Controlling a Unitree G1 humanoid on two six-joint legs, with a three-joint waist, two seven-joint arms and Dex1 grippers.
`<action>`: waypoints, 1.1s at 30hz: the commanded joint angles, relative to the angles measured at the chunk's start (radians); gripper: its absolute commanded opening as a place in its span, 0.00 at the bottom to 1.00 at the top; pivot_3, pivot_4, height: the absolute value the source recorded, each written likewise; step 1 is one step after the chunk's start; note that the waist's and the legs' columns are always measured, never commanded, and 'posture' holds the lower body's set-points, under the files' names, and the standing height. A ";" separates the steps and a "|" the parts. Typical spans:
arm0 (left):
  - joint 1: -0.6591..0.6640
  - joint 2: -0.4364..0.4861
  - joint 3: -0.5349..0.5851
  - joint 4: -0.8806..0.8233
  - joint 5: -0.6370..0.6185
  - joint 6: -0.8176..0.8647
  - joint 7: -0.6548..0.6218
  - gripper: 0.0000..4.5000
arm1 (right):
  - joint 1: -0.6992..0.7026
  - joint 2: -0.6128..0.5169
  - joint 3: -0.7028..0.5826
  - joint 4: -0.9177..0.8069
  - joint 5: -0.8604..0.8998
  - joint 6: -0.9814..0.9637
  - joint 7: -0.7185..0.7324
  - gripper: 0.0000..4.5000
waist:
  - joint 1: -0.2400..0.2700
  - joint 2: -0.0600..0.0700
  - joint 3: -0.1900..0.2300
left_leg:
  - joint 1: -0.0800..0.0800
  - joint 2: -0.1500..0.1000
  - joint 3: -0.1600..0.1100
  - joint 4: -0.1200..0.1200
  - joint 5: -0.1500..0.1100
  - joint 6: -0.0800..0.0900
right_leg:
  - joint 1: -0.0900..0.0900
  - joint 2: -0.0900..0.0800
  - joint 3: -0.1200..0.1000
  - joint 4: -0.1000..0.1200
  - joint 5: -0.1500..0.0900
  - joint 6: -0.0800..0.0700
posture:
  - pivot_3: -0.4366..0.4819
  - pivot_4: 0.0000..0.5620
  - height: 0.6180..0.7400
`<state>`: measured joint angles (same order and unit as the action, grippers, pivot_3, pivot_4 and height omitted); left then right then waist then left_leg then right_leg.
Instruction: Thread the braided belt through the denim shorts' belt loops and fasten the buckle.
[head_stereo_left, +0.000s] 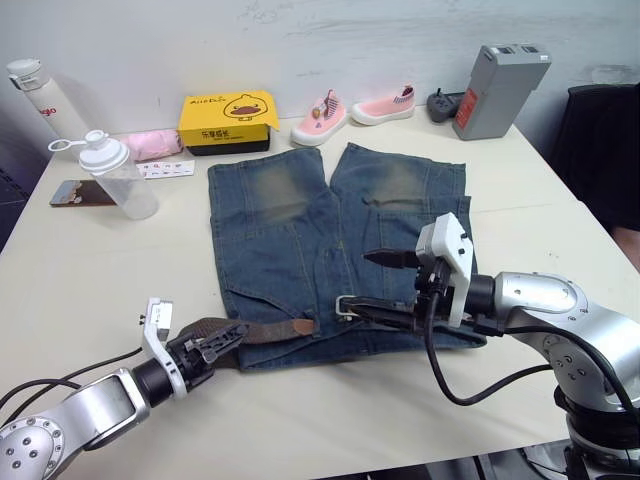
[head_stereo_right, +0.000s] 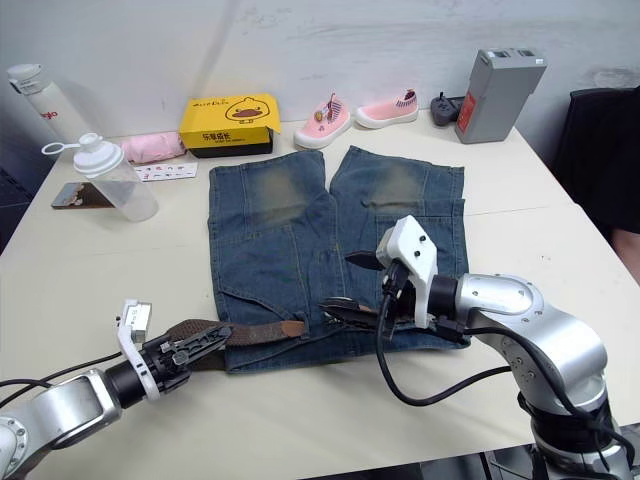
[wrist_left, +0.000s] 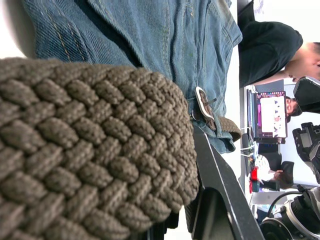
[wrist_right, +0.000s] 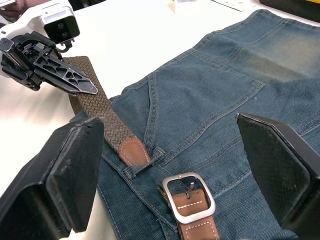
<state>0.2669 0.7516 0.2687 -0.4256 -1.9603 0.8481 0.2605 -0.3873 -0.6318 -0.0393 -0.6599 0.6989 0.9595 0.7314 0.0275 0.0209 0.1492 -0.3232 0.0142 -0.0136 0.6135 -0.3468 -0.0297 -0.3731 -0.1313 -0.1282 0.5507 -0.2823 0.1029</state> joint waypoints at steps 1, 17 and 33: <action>-0.045 -0.013 -0.040 0.005 -0.009 -0.014 0.005 0.00 | -0.013 -0.011 0.009 -0.027 0.014 -0.022 -0.005 0.99 | 0.001 0.000 0.000 | 0.000 0.000 0.000 0.000 0.000 0.000 | 0.000 0.000 0.000 0.000 0.000 0.000 | 0.48 0.27 1.00; -0.470 -0.007 -0.319 0.374 0.710 0.121 -0.606 0.00 | -0.012 -0.030 0.029 -0.033 0.022 -0.032 -0.032 0.99 | 0.002 -0.001 -0.001 | -0.001 0.000 0.010 0.000 0.001 0.000 | -0.001 0.002 0.000 0.001 0.002 0.004 | 0.48 0.27 1.00; -0.656 -0.133 -0.515 0.379 1.157 0.028 -1.052 0.00 | 0.116 -0.232 0.341 0.006 -0.531 -0.516 0.040 0.99 | 0.004 -0.005 0.000 | -0.001 -0.001 0.012 0.002 0.004 0.002 | 0.000 0.001 0.000 0.000 0.005 0.009 | 0.48 0.27 1.00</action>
<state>-0.4093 0.6386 -0.2237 0.0049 -0.8136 0.8751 -0.7525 -0.2781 -0.8415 0.2784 -0.6555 0.2693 0.5475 0.7720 0.0319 0.0159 0.1488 -0.3242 0.0128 -0.0016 0.6151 -0.3431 -0.0281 -0.3728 -0.1305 -0.1275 0.5503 -0.2775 0.1121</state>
